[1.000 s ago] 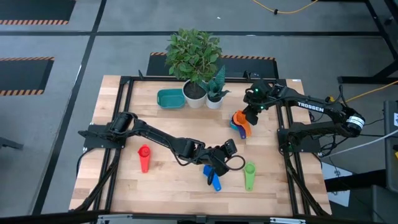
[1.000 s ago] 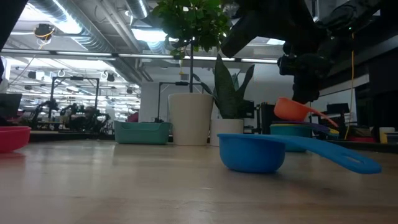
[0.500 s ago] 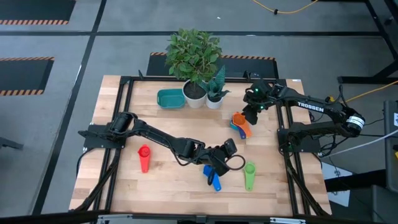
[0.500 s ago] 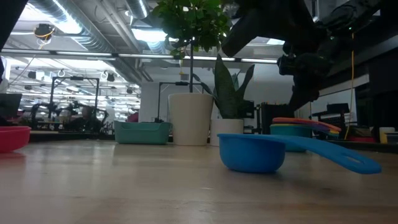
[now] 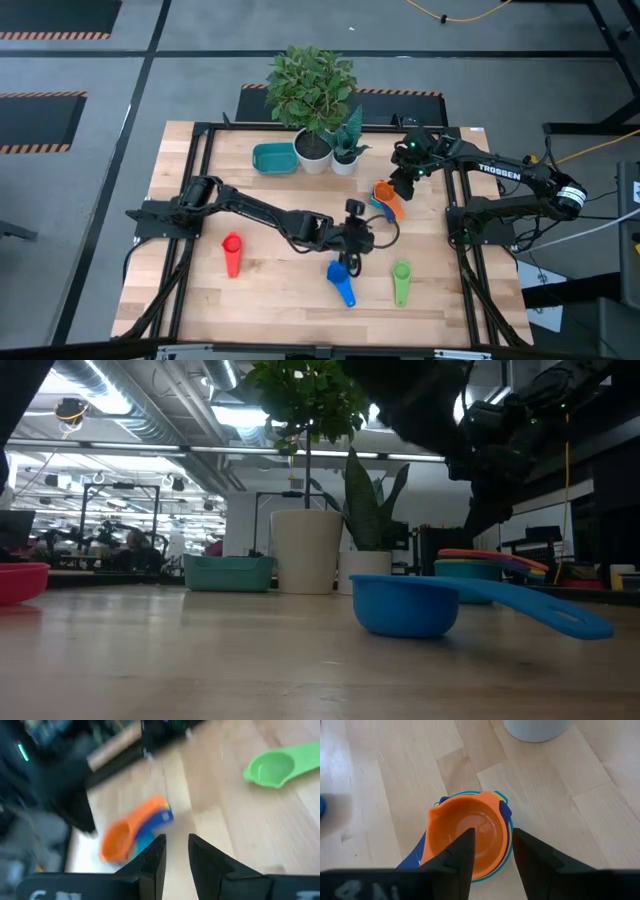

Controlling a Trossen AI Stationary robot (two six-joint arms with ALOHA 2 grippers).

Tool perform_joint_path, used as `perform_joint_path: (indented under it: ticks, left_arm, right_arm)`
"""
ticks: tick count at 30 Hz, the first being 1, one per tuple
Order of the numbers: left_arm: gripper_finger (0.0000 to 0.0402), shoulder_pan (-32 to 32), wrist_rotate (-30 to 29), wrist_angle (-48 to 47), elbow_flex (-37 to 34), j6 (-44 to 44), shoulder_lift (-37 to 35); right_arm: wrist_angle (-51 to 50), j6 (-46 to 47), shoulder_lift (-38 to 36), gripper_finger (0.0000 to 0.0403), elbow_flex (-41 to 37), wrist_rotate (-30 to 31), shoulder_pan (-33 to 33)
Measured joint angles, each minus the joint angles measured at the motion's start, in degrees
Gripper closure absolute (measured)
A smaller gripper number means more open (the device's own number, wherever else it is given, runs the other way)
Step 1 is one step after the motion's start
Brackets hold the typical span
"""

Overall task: Nest measuring cups in basket
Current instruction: Stack the light blue measuring cup on top of the orange measuring cup

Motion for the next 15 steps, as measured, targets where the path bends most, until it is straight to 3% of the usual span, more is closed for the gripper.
perform_joint_path:
  ticks: [6, 15]
  left_arm:
    - [0.0327, 0.39, 1.08, -11.92, 0.00, -19.55, 0.00]
    - [0.0327, -1.43, 10.51, -20.22, 0.00, -40.13, 0.00]
  right_arm:
    - [-0.01, 0.11, 0.00, 0.0267, 0.00, -0.02, 0.00]
    - [-0.01, 0.15, 0.02, 0.0267, 0.00, -0.04, -0.02]
